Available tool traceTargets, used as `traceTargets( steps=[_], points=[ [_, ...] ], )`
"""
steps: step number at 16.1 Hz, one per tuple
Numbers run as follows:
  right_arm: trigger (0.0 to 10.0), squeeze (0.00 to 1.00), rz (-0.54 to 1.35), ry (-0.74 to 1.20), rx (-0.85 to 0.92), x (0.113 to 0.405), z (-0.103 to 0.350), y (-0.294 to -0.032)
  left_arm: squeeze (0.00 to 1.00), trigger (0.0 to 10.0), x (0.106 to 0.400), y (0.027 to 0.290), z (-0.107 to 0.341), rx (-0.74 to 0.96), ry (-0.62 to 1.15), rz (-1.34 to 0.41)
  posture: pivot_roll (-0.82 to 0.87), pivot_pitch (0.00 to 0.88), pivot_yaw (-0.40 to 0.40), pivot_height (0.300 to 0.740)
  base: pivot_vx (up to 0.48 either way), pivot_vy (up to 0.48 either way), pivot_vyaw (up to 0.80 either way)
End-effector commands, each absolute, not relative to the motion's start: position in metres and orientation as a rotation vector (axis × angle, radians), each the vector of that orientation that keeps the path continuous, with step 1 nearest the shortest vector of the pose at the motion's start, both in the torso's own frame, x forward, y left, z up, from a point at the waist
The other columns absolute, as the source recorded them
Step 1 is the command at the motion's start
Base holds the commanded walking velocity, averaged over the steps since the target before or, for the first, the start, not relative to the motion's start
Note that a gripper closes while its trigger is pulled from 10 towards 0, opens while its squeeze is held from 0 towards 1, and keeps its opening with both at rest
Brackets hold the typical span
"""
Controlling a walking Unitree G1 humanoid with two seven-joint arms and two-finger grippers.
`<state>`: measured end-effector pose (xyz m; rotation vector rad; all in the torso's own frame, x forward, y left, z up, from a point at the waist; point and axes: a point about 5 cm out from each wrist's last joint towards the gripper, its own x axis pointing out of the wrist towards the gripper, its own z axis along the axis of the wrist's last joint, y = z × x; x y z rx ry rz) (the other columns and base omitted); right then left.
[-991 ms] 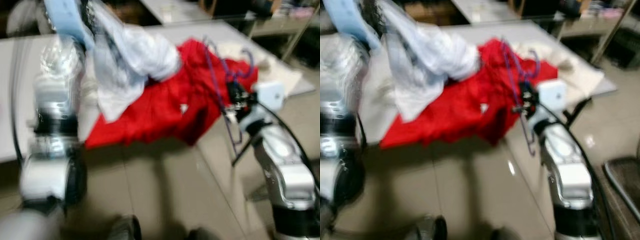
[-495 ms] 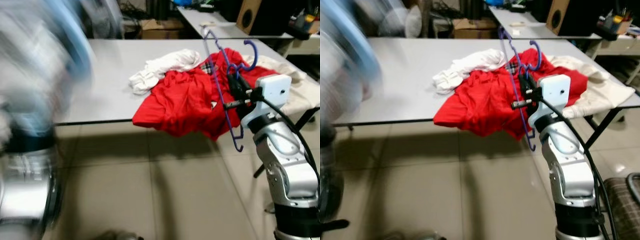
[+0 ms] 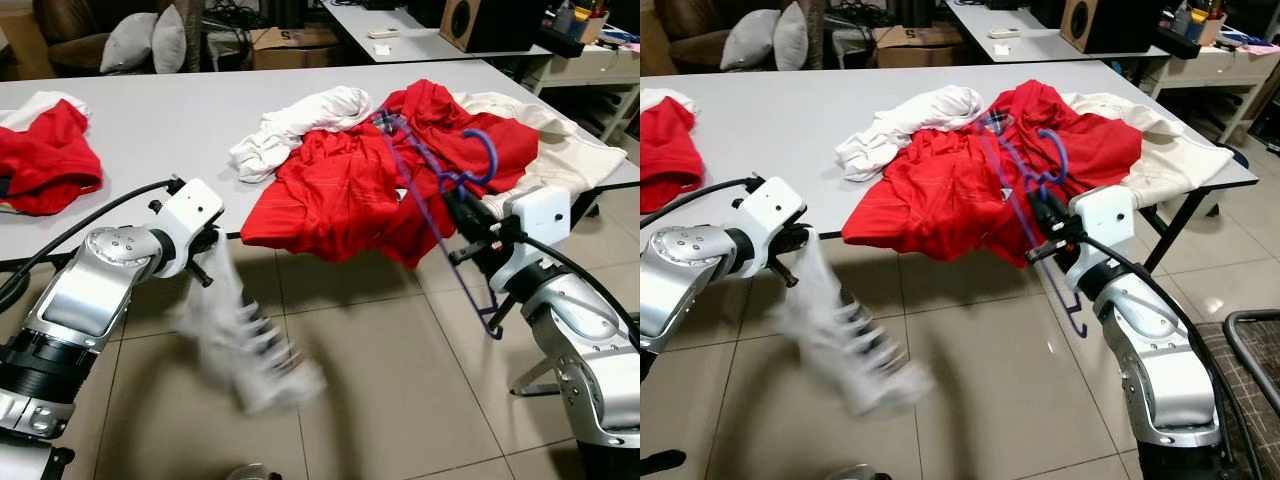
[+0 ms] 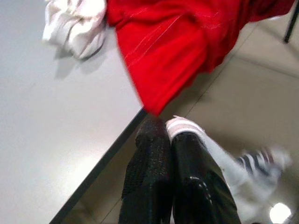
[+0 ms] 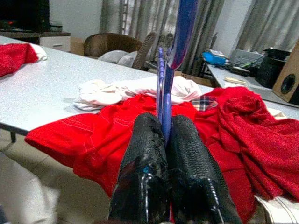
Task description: Hang hanger
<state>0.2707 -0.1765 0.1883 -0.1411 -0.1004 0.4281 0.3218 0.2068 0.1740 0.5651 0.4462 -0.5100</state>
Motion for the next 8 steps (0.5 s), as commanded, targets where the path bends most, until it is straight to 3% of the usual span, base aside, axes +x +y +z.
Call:
traceTargets(
  steps=[1, 4, 5, 8],
  points=[
    [10.0, 0.0, 0.473, -0.098, -0.148, 0.267, 0.191, -0.173, 0.0, 0.0, 0.322, 0.204, 0.18, 0.572, 0.424, -0.52, -0.04, 0.0, 0.008, 0.74, 0.0, 0.0, 0.0],
    [10.0, 0.0, 0.638, -0.003, -0.165, 0.247, 0.183, -0.172, 0.0, 0.0, 0.322, 0.182, 0.168, 0.431, 0.405, -0.554, -0.04, 0.0, 0.017, 0.74, 0.0, 0.0, 0.0],
    [10.0, 0.0, 0.717, 0.059, -0.176, 0.236, 0.178, -0.175, 0.0, 0.0, 0.329, 0.172, 0.167, 0.264, 0.376, -0.526, -0.05, 0.0, 0.031, 0.74, 0.0, 0.0, 0.0],
    [10.0, 0.0, 0.802, 0.158, -0.223, 0.219, 0.172, -0.184, 0.0, 0.0, 0.339, 0.164, 0.161, 0.126, 0.376, -0.426, -0.08, 0.0, 0.053, 0.74, 0.0, 0.0, 0.0]
  ],
)
